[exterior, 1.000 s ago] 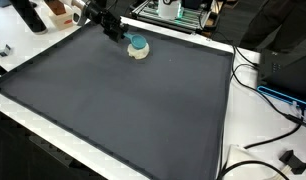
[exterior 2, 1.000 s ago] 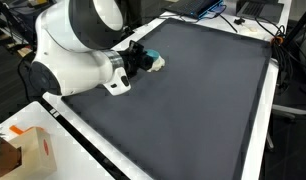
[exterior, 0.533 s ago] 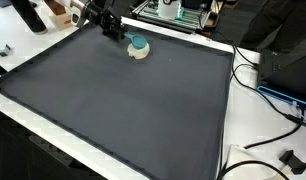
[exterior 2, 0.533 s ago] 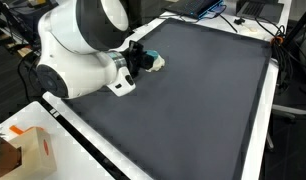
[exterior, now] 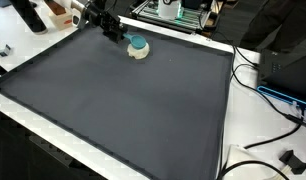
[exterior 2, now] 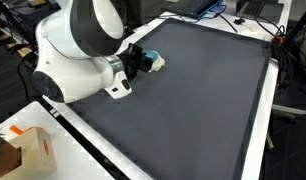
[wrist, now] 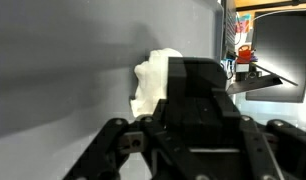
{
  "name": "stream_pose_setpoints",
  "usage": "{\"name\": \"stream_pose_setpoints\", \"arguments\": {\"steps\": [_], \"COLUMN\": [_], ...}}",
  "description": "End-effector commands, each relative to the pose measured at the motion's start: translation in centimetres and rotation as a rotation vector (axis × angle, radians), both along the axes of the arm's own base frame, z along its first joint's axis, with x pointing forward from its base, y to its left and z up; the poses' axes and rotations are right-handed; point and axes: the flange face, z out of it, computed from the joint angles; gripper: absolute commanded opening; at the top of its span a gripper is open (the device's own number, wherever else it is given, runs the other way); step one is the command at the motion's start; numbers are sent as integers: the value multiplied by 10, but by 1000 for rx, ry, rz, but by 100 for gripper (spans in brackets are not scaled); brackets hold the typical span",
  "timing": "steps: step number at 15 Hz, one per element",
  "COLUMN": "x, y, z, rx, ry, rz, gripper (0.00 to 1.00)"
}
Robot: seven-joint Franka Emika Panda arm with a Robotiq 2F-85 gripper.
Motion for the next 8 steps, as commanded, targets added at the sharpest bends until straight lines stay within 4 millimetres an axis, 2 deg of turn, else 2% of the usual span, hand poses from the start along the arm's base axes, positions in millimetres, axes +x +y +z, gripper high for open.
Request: {"name": "stream_pose_setpoints", "arguments": {"steps": [1,8], "x": [-6,-6], "y": [-14,-2], "z": [-20,0], "rx": [-119,-37], "ry": [16,6], "rz": [-3,8], "gripper": [25,25]}}
